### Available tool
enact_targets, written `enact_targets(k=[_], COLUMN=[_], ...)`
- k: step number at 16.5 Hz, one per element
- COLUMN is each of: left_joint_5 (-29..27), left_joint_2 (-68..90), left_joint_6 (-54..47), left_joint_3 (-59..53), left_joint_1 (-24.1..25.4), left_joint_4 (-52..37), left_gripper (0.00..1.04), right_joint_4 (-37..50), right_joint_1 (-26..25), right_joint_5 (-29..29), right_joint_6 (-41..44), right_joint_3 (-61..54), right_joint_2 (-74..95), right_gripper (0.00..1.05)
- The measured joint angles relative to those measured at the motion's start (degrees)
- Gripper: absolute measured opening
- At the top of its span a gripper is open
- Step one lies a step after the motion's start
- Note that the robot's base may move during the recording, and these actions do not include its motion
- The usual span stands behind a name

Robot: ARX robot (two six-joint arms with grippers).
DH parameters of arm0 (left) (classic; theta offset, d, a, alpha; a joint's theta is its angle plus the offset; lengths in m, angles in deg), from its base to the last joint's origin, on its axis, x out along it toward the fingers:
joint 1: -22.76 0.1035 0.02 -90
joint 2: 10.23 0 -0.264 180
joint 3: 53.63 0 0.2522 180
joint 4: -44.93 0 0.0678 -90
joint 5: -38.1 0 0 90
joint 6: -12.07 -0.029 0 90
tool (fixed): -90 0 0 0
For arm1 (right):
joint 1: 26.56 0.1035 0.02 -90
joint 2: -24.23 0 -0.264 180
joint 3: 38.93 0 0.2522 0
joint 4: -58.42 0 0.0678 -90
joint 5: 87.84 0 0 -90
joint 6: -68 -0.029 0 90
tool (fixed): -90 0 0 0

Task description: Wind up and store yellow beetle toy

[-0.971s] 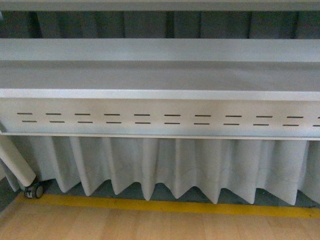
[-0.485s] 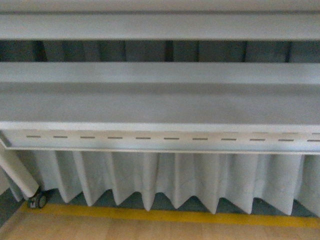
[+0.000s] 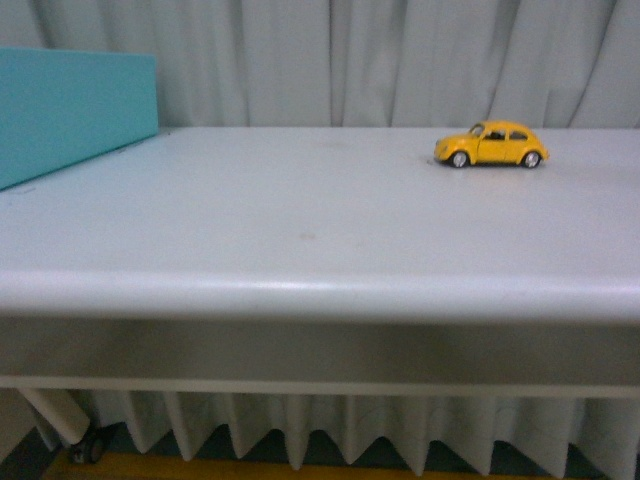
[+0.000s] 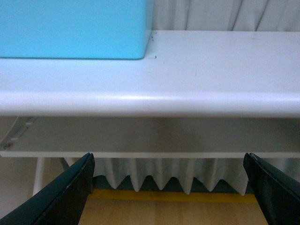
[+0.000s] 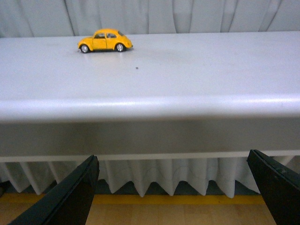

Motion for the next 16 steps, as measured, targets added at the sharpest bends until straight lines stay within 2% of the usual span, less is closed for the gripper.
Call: enact_targets(k=[16], left_joint_5=[0.00], left_joint_2=[0.00], left_joint_6=[0.00], left_joint_3=[0.00], left_joint_1=[0.00], left_joint_4=[-0.33], left_gripper=[0.98], right_joint_4=[0.24], right_joint_1=[0.00], right_joint_5=[-0.02], right_joint_6=[-0.02], right_joint_3=[0.00], right_joint_2=[0.00], right_gripper=[0.98])
